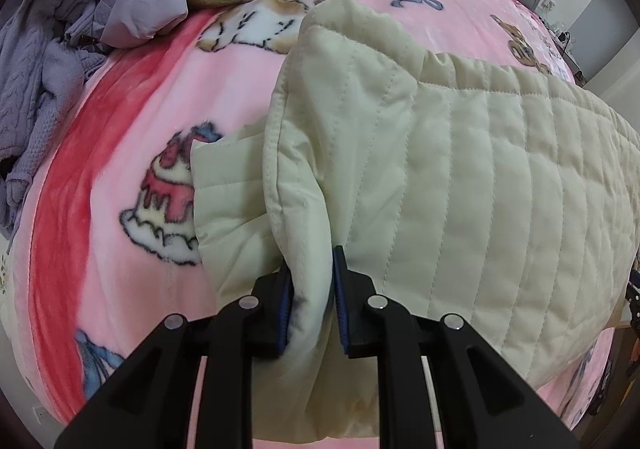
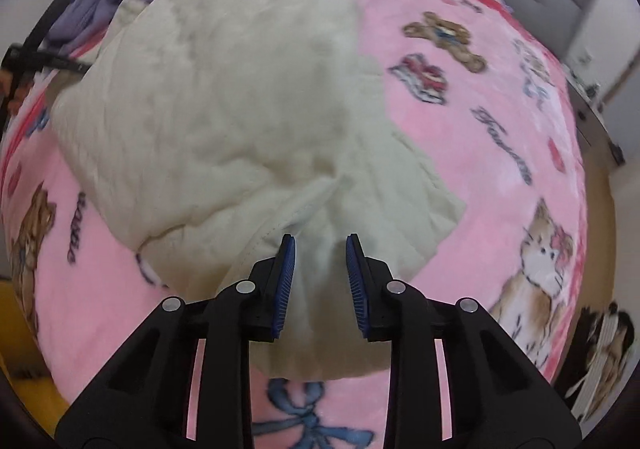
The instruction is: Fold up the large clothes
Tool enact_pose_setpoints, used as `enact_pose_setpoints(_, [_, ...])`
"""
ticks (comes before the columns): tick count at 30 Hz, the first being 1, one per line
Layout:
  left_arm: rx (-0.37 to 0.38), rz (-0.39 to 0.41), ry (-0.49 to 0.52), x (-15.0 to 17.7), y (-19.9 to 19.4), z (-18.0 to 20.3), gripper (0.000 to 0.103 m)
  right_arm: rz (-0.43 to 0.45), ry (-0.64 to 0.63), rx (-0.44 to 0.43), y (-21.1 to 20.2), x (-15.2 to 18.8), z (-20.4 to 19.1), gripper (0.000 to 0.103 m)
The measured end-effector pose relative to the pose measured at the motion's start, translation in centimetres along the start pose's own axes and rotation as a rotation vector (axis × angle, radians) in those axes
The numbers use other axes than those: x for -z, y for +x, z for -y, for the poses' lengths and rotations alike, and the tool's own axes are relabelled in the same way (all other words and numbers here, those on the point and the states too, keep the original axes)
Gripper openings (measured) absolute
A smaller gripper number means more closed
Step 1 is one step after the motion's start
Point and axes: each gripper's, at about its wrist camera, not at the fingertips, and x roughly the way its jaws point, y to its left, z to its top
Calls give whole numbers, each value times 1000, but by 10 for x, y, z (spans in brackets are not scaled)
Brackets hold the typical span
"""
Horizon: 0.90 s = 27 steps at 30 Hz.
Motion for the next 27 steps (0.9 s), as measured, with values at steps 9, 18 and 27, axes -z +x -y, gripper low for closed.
enact_pose_setpoints(9, [-1, 3, 25, 1, 1, 2, 19, -112, -25, 110, 35, -16, 1, 60])
enact_pose_setpoints(18, [-2, 5, 32, 1, 0, 2, 19, -58, -167, 328, 38, -19, -24, 71])
enact_pose_setpoints(27, [0, 4, 32, 1, 0, 2, 19, -135, -159, 254, 55, -31, -25, 33])
